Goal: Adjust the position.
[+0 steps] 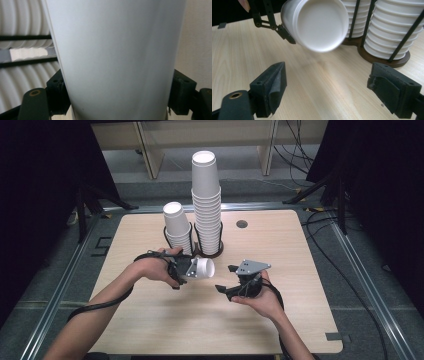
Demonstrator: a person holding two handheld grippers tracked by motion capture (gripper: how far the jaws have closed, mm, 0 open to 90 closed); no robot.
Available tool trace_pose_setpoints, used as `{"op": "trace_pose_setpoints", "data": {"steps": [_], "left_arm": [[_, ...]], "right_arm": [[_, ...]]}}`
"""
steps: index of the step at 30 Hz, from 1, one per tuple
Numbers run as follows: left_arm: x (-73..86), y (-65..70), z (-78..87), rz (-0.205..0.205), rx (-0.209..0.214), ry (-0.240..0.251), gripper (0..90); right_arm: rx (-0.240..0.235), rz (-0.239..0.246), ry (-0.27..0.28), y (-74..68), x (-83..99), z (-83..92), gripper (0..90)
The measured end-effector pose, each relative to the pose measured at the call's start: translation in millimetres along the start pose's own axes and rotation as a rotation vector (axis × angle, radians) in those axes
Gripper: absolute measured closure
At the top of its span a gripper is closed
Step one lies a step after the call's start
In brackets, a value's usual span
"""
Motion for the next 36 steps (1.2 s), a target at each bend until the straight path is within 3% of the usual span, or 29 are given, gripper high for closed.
{"op": "trace_pose_setpoints", "data": {"steps": [3, 4, 6, 7, 12, 13, 18, 19, 24, 27, 29, 30, 31, 33, 34, 36], "left_arm": [[-4.5, 4.6, -3.9, -0.035, 0.042, -0.056, 22.3], [-5.4, 5.1, -5.0, -0.052, 0.051, -0.066, 22.2], [-7.0, 5.7, -6.8, -0.060, 0.067, -0.077, 22.0], [-8.0, 5.7, -7.5, -0.066, 0.069, -0.079, 21.9], [-10.0, 5.8, -9.2, -0.092, 0.088, -0.099, 21.9], [-10.2, 5.4, -9.6, -0.095, 0.089, -0.100, 21.9], [-9.6, 5.1, -10.6, -0.126, 0.100, -0.134, 21.9], [-9.6, 5.3, -11.2, -0.136, 0.098, -0.138, 21.9], [-10.4, 6.0, -12.3, -0.143, 0.127, -0.150, 21.9], [-11.7, 5.9, -13.2, -0.159, 0.132, -0.160, 21.9], [-12.8, 6.0, -13.6, -0.164, 0.140, -0.165, 21.8], [-13.4, 6.0, -13.8, -0.163, 0.141, -0.167, 21.8], [-13.8, 6.2, -13.9, -0.166, 0.144, -0.170, 21.8], [-15.1, 6.7, -14.0, -0.175, 0.149, -0.177, 21.8], [-15.6, 6.7, -14.0, -0.176, 0.152, -0.178, 21.8], [-16.3, 6.9, -13.8, -0.174, 0.149, -0.174, 21.8]], "right_arm": [[-0.015, 0.019, -0.033, -2.2, -3.2, -3.6, 15.5], [-0.017, 0.047, -0.033, -1.6, -5.3, -5.4, 15.5], [-0.023, 0.032, -0.060, -3.5, -7.6, -7.0, 15.5], [-0.032, 0.064, -0.058, -2.4, -9.5, -9.3, 15.5], [-0.065, 0.091, -0.072, -4.0, -14.7, -20.8, 15.5], [-0.073, 0.071, -0.085, -5.3, -14.8, -21.8, 15.5], [-0.085, 0.101, -0.093, -5.0, -15.1, -31.8, 15.7], [-0.093, 0.077, -0.102, -6.4, -14.5, -32.6, 15.8], [-0.101, 0.082, -0.112, -7.7, -14.1, -36.4, 15.9], [-0.106, 0.107, -0.125, -7.8, -14.7, -37.5, 16.2], [-0.110, 0.104, -0.130, -9.8, -14.7, -39.6, 16.3], [-0.110, 0.075, -0.140, -11.9, -14.4, -39.7, 16.4], [-0.112, 0.115, -0.132, -10.0, -15.4, -41.0, 16.4], [-0.121, 0.120, -0.135, -9.7, -15.5, -43.1, 16.5], [-0.115, 0.083, -0.149, -12.0, -14.9, -43.3, 16.7], [-0.124, 0.091, -0.151, -12.1, -14.4, -45.3, 17.1]]}}
Point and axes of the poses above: each handheld gripper's, and its own axes: z roughly backward along the jaws, x roughly out of its underside, y roughly to its right, the point moved 2 cm from there along -z, roughly forward along the jaws, and after that the axes turned 10 degrees about y, right-handed, at the moved point
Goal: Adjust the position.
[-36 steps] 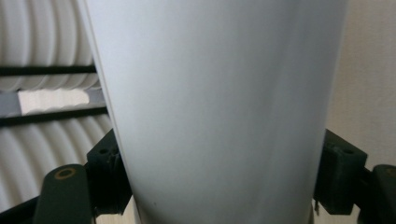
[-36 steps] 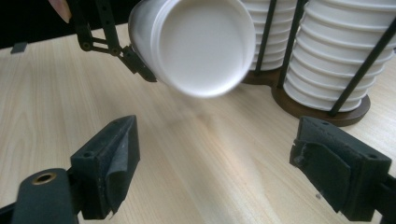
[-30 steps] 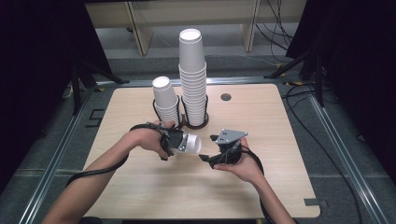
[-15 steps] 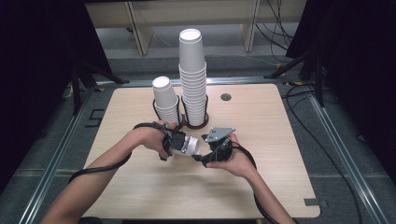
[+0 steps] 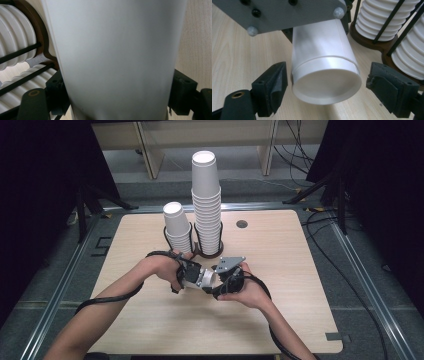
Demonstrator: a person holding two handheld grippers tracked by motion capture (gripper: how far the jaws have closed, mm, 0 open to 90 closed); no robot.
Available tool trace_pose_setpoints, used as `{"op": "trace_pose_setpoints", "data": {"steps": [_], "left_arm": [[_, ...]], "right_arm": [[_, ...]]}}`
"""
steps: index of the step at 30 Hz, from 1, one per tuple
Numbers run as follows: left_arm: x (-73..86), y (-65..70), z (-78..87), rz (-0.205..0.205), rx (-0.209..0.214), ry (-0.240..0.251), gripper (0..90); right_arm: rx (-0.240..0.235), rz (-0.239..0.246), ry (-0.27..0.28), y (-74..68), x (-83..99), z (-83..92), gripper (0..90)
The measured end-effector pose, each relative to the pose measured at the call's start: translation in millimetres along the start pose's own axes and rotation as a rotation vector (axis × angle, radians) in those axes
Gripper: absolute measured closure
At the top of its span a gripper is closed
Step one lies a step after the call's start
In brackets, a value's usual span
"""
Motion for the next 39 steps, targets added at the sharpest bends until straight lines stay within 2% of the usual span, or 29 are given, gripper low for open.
{"op": "trace_pose_setpoints", "data": {"steps": [1, 2, 5, 6, 7, 8, 10, 13, 14, 16, 18, 19, 21, 22, 23, 24, 25, 26, 27, 28, 29, 30, 31, 32, 33, 34, 35, 36, 39], "left_arm": [[-0.1, 0.1, 0.2, 0.002, 0.003, 0.000, 21.7], [-0.3, 0.0, 0.4, -0.001, 0.004, -0.001, 21.7], [-0.3, 0.3, 0.3, -0.007, -0.004, 0.004, 21.7], [-0.2, 0.9, -0.2, 0.000, -0.002, 0.007, 21.7], [-0.4, 1.0, -0.1, 0.002, 0.003, 0.009, 21.7], [-0.8, 0.9, 0.2, -0.001, 0.003, 0.011, 21.7], [-1.8, 0.4, 1.2, -0.011, -0.002, 0.014, 21.7], [-3.3, -0.3, 2.7, -0.022, -0.011, 0.016, 21.7], [-3.6, -0.7, 3.3, -0.024, -0.011, 0.016, 21.7], [-4.0, -1.3, 4.2, -0.023, -0.013, 0.021, 21.6], [-3.8, 0.1, 4.5, -0.009, 0.009, 0.018, 21.5], [-3.7, -0.1, 4.4, -0.008, 0.009, 0.022, 21.3], [-3.5, 0.0, 4.9, -0.008, 0.020, 0.026, 21.2], [-3.3, 0.0, 5.0, -0.010, 0.022, 0.027, 20.9], [-3.0, 0.0, 5.0, -0.013, 0.023, 0.031, 20.1], [-2.9, 0.3, 5.1, -0.013, 0.024, 0.036, 19.7], [-2.7, 0.2, 4.9, -0.011, 0.025, 0.040, 19.0], [-2.4, 0.3, 4.8, -0.012, 0.025, 0.046, 18.1], [-2.3, 0.1, 5.0, -0.013, 0.025, 0.046, 16.8], [-1.7, -0.1, 4.7, -0.015, 0.020, 0.056, 15.7], [-1.4, -0.1, 4.6, -0.011, 0.021, 0.061, 14.6], [-1.0, -0.5, 4.3, -0.002, 0.013, 0.068, 13.8], [-0.4, -1.4, 4.3, 0.004, -0.001, 0.071, 12.9], [0.3, -2.1, 4.3, 0.015, -0.009, 0.079, 10.9], [1.0, -2.6, 4.6, 0.021, -0.014, 0.086, 9.6], [2.0, -3.2, 5.0, 0.033, -0.023, 0.099, 8.8], [3.4, -4.1, 5.8, 0.042, -0.031, 0.117, 7.4], [4.4, -4.2, 6.5, 0.053, -0.036, 0.135, 6.1], [7.6, -6.0, 8.6, 0.076, -0.056, 0.190, 4.1]], "right_arm": [[-0.013, 0.015, 0.000, 1.1, 0.0, -1.4, 17.5], [-0.010, -0.007, -0.006, -0.2, 0.8, -1.7, 18.1], [-0.016, 0.036, -0.009, 2.1, 1.7, -4.6, 18.9], [-0.022, 0.023, -0.010, 0.9, 2.4, -6.2, 19.1], [-0.024, 0.035, -0.009, 1.7, 2.0, -6.3, 19.3], [-0.025, -0.002, -0.016, -0.6, 2.5, -6.4, 19.6], [-0.033, 0.019, -0.014, 0.1, 2.4, -8.2, 20.5], [-0.035, 0.010, -0.018, -0.5, 3.6, -9.4, 23.0], [-0.040, 0.030, -0.010, 0.5, 3.5, -10.2, 24.0], [-0.039, 0.040, -0.013, 1.2, 3.9, -10.4, 24.8], [-0.039, 0.039, -0.011, 1.5, 5.1, -11.6, 26.0], [-0.040, -0.009, -0.016, -1.6, 5.7, -9.8, 26.5], [-0.042, -0.004, -0.013, -1.4, 5.8, -9.8, 26.7], [-0.056, 0.027, -0.002, -0.1, 5.9, -11.3, 27.0], [-0.052, 0.021, -0.002, -0.1, 6.3, -10.7, 27.2], [-0.049, 0.051, 0.001, 1.2, 6.5, -10.8, 27.4], [-0.050, 0.004, -0.015, -1.9, 7.8, -9.4, 27.5], [-0.056, 0.030, 0.000, -0.1, 7.9, -10.0, 27.6], [-0.052, 0.023, 0.001, -0.9, 8.2, -9.5, 27.5], [-0.050, 0.065, 0.010, 1.3, 7.9, -9.7, 27.5], [-0.045, 0.070, 0.016, 1.3, 8.0, -8.8, 27.5], [-0.045, 0.029, 0.008, -1.3, 9.0, -7.6, 27.6], [-0.037, 0.035, 0.013, -1.9, 9.2, -7.0, 27.6], [-0.040, 0.069, 0.029, -0.1, 9.1, -7.2, 27.6], [-0.027, 0.040, 0.025, -1.8, 10.0, -5.4, 27.6], [-0.027, 0.042, 0.031, -1.5, 10.4, -4.6, 27.7], [-0.013, 0.094, 0.045, 1.7, 10.0, -4.2, 27.7], [-0.011, 0.050, 0.044, -0.2, 11.2, -2.1, 27.7], [-0.003, 0.101, 0.072, 3.6, 11.4, -0.3, 27.7]]}}
Point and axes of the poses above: each handheld gripper's, and its own axes: z roughly backward along the jaws, x roughly out of its underside, y roughly to its right, the point moved 2 cm from there along -z, roughly forward along the jaws, and after that the axes turned 10 degrees about y, right-handed, at the moved point
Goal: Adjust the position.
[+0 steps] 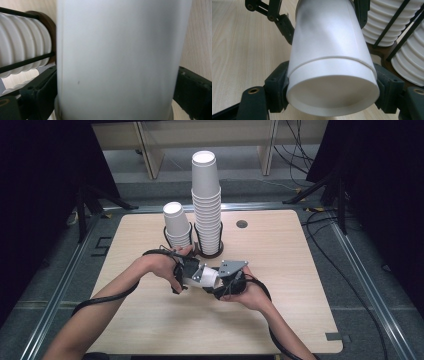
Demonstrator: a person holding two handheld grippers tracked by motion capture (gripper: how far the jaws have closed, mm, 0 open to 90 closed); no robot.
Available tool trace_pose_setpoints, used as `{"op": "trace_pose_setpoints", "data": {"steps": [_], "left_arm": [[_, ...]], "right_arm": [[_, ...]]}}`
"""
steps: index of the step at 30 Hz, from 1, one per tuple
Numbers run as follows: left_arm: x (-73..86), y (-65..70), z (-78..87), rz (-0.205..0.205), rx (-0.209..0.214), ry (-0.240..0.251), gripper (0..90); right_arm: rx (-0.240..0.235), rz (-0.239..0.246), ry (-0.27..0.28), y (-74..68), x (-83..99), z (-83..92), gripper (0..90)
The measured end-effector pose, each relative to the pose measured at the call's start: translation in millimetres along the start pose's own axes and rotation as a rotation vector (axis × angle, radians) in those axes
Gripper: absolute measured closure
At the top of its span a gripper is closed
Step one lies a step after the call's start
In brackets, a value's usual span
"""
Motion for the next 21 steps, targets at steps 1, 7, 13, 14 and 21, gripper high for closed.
{"op": "trace_pose_setpoints", "data": {"steps": [1, 7, 13, 14, 21], "left_arm": [[0.7, -1.2, 0.9, -0.006, -0.010, 0.014, 3.8], [11.5, -5.5, 7.7, 0.093, -0.066, 0.135, 3.1], [21.6, -7.2, 11.1, 0.124, -0.102, 0.201, 3.1], [23.4, -6.6, 10.7, 0.135, -0.102, 0.210, 3.2], [35.1, -7.9, 10.8, 0.196, -0.144, 0.279, 3.4]], "right_arm": [[0.004, -0.005, 0.007, 0.0, 0.3, 0.4, 27.7], [0.015, -0.033, 0.060, 0.7, 1.2, 5.9, 27.7], [0.018, -0.057, 0.082, 1.2, 1.5, 10.4, 27.7], [0.022, -0.050, 0.085, 1.7, 1.1, 11.3, 27.7], [0.058, -0.042, 0.126, 6.2, 0.3, 17.6, 27.7]]}}
Point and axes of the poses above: each handheld gripper's, and its own axes: z roughly backward along the jaws, x roughly out of its underside, y roughly to its right, the point moved 2 cm from there along -z, roughly forward along the jaws, and after that the axes turned 10 degrees about y, right-handed, at the moved point
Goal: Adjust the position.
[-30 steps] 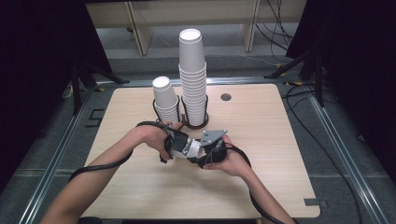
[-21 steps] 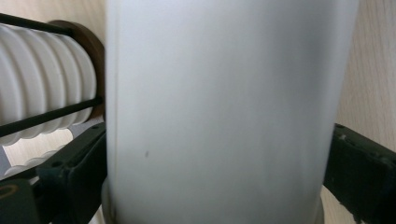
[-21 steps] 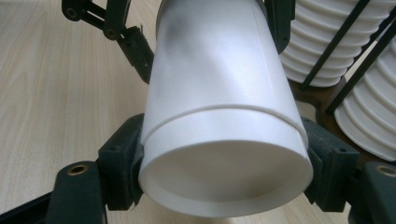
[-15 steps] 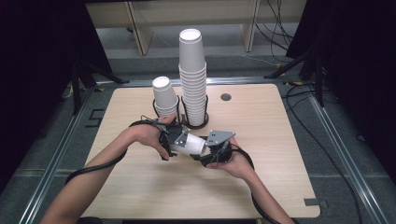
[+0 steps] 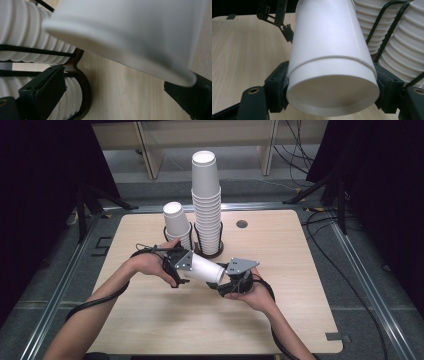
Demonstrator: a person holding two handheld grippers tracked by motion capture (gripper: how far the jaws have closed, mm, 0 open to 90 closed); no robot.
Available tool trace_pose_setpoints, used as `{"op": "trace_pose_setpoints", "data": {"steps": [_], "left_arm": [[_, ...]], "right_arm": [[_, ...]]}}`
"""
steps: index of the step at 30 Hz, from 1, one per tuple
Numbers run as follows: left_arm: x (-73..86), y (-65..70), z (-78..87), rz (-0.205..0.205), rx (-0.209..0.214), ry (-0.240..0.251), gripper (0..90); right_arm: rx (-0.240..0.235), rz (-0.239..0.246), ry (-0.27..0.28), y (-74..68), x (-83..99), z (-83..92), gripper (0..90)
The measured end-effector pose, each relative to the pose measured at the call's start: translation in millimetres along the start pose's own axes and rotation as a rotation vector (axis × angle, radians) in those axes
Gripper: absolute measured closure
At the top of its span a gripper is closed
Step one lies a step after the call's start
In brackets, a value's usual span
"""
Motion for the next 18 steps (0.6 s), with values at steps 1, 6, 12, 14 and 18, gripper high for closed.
{"op": "trace_pose_setpoints", "data": {"steps": [1, 6, 12, 14, 18], "left_arm": [[1.0, -0.8, 0.9, 0.012, -0.002, 0.013, 3.4], [9.4, -3.6, 2.3, 0.114, -0.058, 0.160, 3.8], [17.1, 0.2, 3.8, 0.168, -0.056, 0.262, 4.4], [18.9, 1.9, 4.8, 0.161, -0.055, 0.261, 4.6], [20.3, 4.6, 6.0, 0.171, -0.048, 0.293, 4.7]], "right_arm": [[0.008, -0.008, 0.009, 0.4, -0.1, 1.2, 27.7], [0.037, -0.018, 0.048, 4.2, -0.7, 6.0, 27.7], [0.033, -0.049, 0.097, 7.4, 0.1, 8.2, 27.6], [0.035, -0.056, 0.099, 7.6, 0.7, 8.1, 27.6], [0.021, -0.059, 0.102, 7.7, 0.9, 7.5, 27.6]]}}
Point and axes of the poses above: each handheld gripper's, and its own axes: z roughly backward along the jaws, x roughly out of its underside, y roughly to its right, the point moved 2 cm from there along -z, roughly forward along the jaws, and after that the axes turned 10 degrees about y, right-handed, at the moved point
